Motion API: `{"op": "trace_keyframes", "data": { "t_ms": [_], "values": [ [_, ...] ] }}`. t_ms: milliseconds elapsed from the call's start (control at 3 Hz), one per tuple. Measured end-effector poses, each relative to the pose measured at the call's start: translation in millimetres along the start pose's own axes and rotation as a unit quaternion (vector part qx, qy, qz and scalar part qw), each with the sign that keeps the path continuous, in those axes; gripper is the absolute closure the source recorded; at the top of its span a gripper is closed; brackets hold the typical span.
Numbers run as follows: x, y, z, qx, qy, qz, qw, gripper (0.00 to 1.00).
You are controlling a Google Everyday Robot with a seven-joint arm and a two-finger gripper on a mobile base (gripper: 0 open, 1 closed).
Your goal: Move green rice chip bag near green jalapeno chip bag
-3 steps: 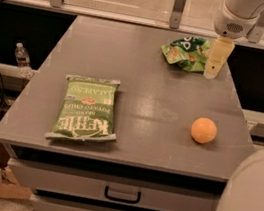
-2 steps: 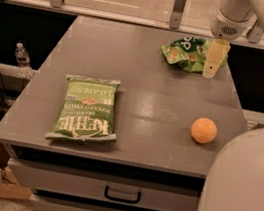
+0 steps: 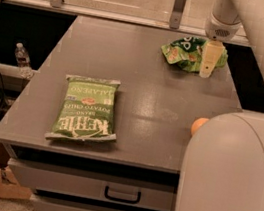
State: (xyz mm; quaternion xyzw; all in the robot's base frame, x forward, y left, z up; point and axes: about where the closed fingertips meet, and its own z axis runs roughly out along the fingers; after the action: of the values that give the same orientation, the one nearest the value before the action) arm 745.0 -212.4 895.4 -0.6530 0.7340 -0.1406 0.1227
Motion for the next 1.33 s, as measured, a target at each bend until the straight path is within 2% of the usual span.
{"op": "trace_keyframes", "data": {
  "t_ms": [333, 667, 1000, 1333],
  "values": [
    [-9.8, 0.3, 16.8, -0.019, -0.012, -0.014, 0.9996, 0.16],
    [-15.9, 0.6, 26.1, -0.032, -0.026, -0.018, 0.999, 0.4],
    [-17.3, 0.1, 17.7, -0.031, -0.045, -0.012, 0.9984, 0.63],
    [-27.8, -0.1, -8.9, -0.019, -0.074, -0.015, 0.9969, 0.87]
  ]
}}
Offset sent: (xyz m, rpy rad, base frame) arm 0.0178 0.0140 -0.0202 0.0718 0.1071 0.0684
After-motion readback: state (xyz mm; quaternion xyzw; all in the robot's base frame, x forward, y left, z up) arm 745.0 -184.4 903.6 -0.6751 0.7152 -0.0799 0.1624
